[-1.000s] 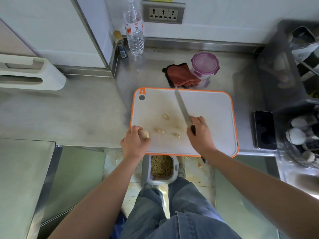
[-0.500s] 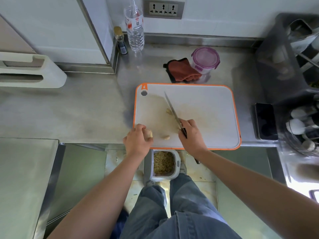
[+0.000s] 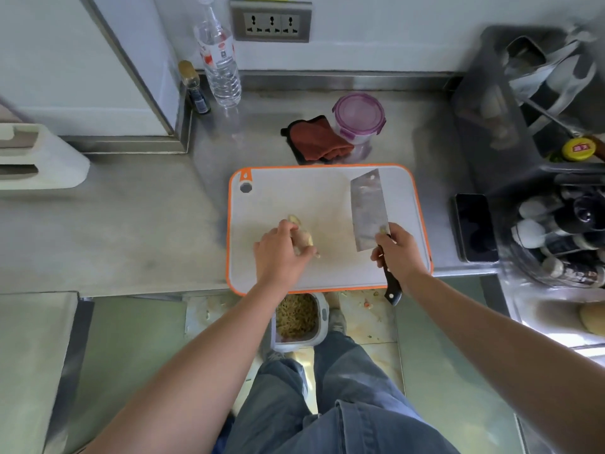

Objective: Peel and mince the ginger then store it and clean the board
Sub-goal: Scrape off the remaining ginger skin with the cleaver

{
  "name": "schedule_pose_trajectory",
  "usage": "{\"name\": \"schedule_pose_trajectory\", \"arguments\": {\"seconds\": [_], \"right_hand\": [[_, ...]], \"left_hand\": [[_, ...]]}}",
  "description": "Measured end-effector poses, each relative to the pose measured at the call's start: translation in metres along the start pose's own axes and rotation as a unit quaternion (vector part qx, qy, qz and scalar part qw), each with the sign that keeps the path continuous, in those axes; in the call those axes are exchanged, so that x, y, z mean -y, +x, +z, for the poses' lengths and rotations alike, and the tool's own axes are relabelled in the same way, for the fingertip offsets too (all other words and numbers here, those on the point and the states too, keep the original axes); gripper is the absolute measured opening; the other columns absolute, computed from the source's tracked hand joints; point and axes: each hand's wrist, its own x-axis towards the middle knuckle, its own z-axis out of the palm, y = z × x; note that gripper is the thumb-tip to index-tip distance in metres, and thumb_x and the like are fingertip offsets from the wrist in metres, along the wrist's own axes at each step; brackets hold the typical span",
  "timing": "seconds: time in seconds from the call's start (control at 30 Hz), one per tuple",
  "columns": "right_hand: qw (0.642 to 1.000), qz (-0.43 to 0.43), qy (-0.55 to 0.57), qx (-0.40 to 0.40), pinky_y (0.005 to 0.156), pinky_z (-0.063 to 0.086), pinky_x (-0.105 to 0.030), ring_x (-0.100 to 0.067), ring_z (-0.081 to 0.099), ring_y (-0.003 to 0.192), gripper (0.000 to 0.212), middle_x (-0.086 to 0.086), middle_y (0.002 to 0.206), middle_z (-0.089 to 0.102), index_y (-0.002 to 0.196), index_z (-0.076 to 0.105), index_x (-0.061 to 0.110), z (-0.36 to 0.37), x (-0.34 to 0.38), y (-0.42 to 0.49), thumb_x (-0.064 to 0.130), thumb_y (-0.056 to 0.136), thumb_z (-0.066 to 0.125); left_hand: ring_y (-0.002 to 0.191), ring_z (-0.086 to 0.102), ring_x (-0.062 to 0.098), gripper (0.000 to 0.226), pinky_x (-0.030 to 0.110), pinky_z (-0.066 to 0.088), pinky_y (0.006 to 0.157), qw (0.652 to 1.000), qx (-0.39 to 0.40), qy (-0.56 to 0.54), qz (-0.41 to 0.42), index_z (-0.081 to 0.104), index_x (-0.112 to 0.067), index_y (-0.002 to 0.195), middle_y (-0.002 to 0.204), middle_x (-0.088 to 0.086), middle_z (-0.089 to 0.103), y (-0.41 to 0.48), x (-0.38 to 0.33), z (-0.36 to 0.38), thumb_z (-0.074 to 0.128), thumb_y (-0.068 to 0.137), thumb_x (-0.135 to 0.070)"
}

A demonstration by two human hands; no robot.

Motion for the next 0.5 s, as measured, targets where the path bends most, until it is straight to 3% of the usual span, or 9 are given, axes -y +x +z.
{"name": "schedule_pose_trajectory", "arguments": {"seconds": [0.1, 0.3, 0.43, 0.5], "right_hand": [[1.0, 0.019, 0.0, 0.02, 0.048, 0.039, -0.023, -0.017, 0.049, 0.049, 0.01, -0.009, 0.067, 0.062, 0.099, 0.053, 0.013, -0.018, -0.003, 0.009, 0.012, 0.096, 0.044], [0.997, 0.047, 0.044, 0.035, 0.059, 0.039, -0.04, -0.031, 0.054, 0.065, 0.014, -0.005, 0.065, 0.058, 0.106, 0.052, 0.005, -0.041, -0.008, 0.032, 0.004, 0.094, 0.046], [0.997, 0.011, 0.051, 0.058, 0.046, 0.041, -0.023, -0.013, 0.053, 0.047, 0.011, 0.004, 0.063, 0.059, 0.095, 0.053, 0.009, -0.047, 0.005, 0.033, 0.0, 0.093, 0.046], [0.997, -0.008, 0.051, 0.065, 0.043, 0.038, -0.021, -0.008, 0.048, 0.04, 0.013, 0.001, 0.065, 0.058, 0.095, 0.053, 0.01, -0.044, 0.012, 0.034, -0.001, 0.092, 0.046]], "left_hand": [[0.098, 0.063, 0.021, 0.051, 0.036, 0.044, 0.086, 0.999, 0.026, 0.039, 0.022, 0.054, -0.021, 0.115, 0.103, -0.004, 0.067, 0.011, -0.027, 0.02, 0.071, 0.075, -0.047], [0.106, 0.056, 0.024, 0.052, 0.037, 0.037, 0.09, 0.994, 0.062, 0.093, 0.017, 0.051, -0.022, 0.118, 0.11, 0.0, 0.064, 0.031, -0.058, 0.051, 0.07, 0.076, -0.046], [0.112, 0.049, 0.03, 0.05, 0.041, 0.035, 0.097, 0.991, 0.078, 0.112, 0.008, 0.049, -0.024, 0.123, 0.117, 0.003, 0.059, 0.033, -0.064, 0.053, 0.068, 0.081, -0.043], [0.112, 0.048, 0.03, 0.053, 0.04, 0.036, 0.095, 0.991, 0.065, 0.12, -0.006, 0.047, -0.027, 0.128, 0.118, 0.006, 0.055, 0.031, -0.065, 0.047, 0.067, 0.082, -0.044]]}}
